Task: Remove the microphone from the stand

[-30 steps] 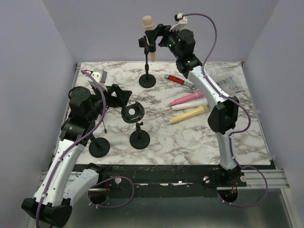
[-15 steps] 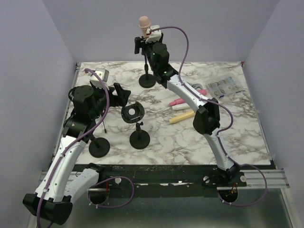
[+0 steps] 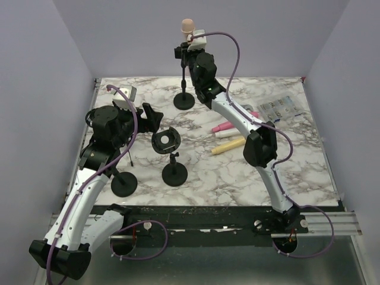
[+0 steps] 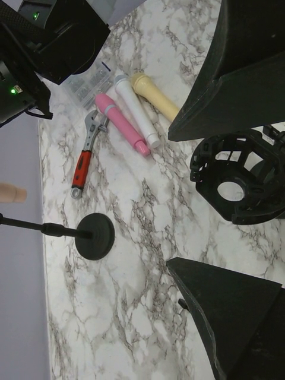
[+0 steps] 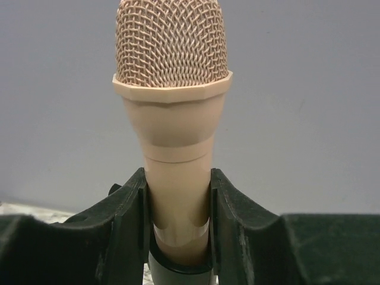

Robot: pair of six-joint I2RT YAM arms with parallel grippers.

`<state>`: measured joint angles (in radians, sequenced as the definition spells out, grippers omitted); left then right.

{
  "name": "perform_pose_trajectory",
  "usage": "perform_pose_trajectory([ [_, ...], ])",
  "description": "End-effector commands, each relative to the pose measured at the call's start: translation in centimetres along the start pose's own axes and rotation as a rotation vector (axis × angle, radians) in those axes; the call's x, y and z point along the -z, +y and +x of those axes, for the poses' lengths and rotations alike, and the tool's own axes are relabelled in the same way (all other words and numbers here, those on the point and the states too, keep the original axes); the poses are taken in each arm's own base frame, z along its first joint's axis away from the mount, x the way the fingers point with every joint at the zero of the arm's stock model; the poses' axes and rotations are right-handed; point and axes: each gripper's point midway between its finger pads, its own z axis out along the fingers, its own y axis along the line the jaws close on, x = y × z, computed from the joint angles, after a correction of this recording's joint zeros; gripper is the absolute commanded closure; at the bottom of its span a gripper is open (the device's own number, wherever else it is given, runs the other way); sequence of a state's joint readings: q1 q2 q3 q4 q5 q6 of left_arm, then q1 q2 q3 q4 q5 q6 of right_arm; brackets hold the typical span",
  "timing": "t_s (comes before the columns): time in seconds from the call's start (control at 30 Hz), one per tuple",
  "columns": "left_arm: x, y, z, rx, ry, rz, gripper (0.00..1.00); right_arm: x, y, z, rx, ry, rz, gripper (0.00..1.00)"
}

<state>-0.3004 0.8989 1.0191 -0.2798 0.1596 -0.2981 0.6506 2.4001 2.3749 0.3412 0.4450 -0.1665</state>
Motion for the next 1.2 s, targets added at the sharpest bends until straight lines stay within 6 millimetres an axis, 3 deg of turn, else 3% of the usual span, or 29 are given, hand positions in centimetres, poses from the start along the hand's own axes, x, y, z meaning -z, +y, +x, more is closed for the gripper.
perform_pose_trajectory([
  [0.0, 0.3, 0.6, -1.1, -0.007, -0.036, -0.031, 0.17, 1.5, 2.8, -2.8, -0.057, -0.037, -0.193, 0.99],
  [0.13, 0.2, 1.2, -1.1, 0.002, -0.046, -0.044, 0.16, 5.0, 5.6, -4.3, -0.075, -0.05, -0.432, 0.99],
  [0.33, 0.2, 1.7, -1.4, 0.031, -0.065, -0.045, 0.15, 11.7, 10.4, -5.8, -0.052, -0.045, -0.875, 0.99],
  [0.67, 0.8, 2.0, -2.6, 0.047, -0.121, 0.01, 0.13, 20.7, 13.1, -7.1, -0.211, -0.003, -1.307, 0.99],
  [0.83, 1.0, 1.5, -3.1, 0.0, -0.155, 0.109, 0.11, 22.6, 13.0, -6.9, -0.263, 0.032, -1.421, 0.99],
  [1.17, -0.8, -0.5, -1.7, -0.108, -0.085, 0.32, 0.1, 22.7, 12.3, -6.4, -0.344, 0.055, -1.421, 0.99],
])
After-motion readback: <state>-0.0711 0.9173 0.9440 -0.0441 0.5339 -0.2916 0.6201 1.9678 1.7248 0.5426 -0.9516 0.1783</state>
